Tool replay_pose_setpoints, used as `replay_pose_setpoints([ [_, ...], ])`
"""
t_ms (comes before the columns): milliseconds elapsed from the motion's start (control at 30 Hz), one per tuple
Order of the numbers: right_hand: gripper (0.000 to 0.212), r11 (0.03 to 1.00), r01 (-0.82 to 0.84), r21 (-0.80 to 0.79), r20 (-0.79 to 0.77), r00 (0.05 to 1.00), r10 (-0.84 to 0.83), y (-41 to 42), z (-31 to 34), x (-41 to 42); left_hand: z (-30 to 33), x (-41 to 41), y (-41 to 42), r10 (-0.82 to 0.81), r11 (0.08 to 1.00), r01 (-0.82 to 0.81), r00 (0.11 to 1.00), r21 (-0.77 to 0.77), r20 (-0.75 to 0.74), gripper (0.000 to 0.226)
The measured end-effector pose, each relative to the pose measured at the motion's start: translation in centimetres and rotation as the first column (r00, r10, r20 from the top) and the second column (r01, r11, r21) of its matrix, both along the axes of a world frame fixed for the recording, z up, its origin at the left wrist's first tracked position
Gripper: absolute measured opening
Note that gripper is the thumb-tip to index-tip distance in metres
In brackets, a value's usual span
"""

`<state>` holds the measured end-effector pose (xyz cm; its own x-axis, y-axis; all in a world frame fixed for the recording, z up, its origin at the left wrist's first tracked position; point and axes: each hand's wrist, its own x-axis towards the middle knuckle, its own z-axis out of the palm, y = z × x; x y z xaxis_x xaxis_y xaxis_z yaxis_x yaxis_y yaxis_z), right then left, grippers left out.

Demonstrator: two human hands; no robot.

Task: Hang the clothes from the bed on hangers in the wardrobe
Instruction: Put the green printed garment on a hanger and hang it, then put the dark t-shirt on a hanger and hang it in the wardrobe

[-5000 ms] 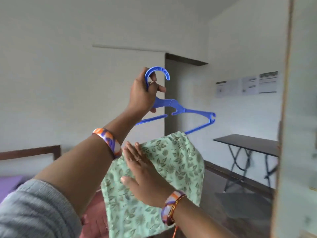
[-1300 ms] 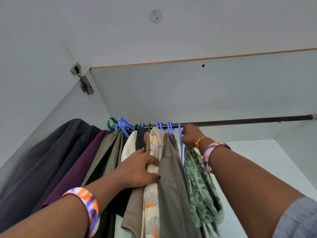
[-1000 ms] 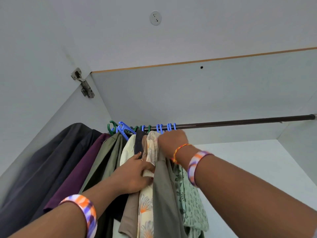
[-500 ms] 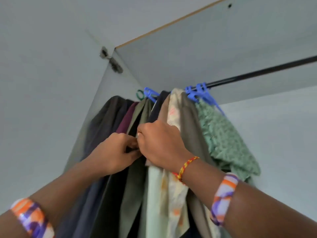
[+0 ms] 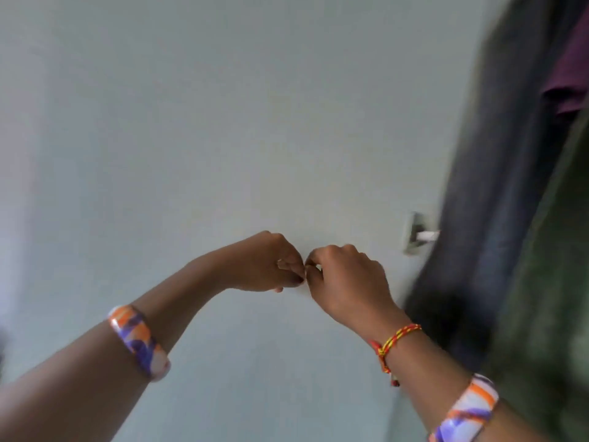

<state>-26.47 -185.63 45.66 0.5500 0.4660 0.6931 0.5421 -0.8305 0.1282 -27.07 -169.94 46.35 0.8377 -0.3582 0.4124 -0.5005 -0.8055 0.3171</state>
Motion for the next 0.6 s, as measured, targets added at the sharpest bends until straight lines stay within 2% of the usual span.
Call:
replay_pose_setpoints([
  [67,0.025,0.994,-0.103,-0.029,-0.094,0.990,0.100,5.0,-3.7,-0.9,-4.4,-2.6,5.4,0.129,0.992,-0.128,0.986,0.014,-0.104,0.011],
  [167,0.025,0.941,-0.313,-0.131,-0.281,0.922,0.268,13.3,-10.4,-4.2,-12.2,-8.6,14.3,0.339,0.941,-0.329,0.912,0.081,-0.231,0.013],
  [300,0.024,0.771,-0.606,-0.195,-0.464,0.750,0.472,26.0,-22.5,-11.9,-24.0,-21.2,26.3,0.584,0.811,-0.547,0.764,0.206,-0.273,0.016],
  [400,0.026,0.609,-0.769,-0.191,-0.596,0.584,0.551,35.5,-31.9,-20.6,-31.2,-32.4,33.3,0.643,0.764,-0.596,0.666,0.248,-0.379,0.030],
  [500,0.025,0.443,-0.877,-0.185,-0.717,0.428,0.550,43.4,-36.0,-28.9,-33.3,-42.3,38.2,0.774,0.616,-0.720,0.474,0.321,-0.420,0.017],
  [600,0.024,0.312,-0.935,-0.170,-0.727,0.333,0.601,50.1,-35.7,-35.0,-32.6,-49.4,42.6,0.836,0.496,-0.780,0.308,0.382,-0.455,0.015],
])
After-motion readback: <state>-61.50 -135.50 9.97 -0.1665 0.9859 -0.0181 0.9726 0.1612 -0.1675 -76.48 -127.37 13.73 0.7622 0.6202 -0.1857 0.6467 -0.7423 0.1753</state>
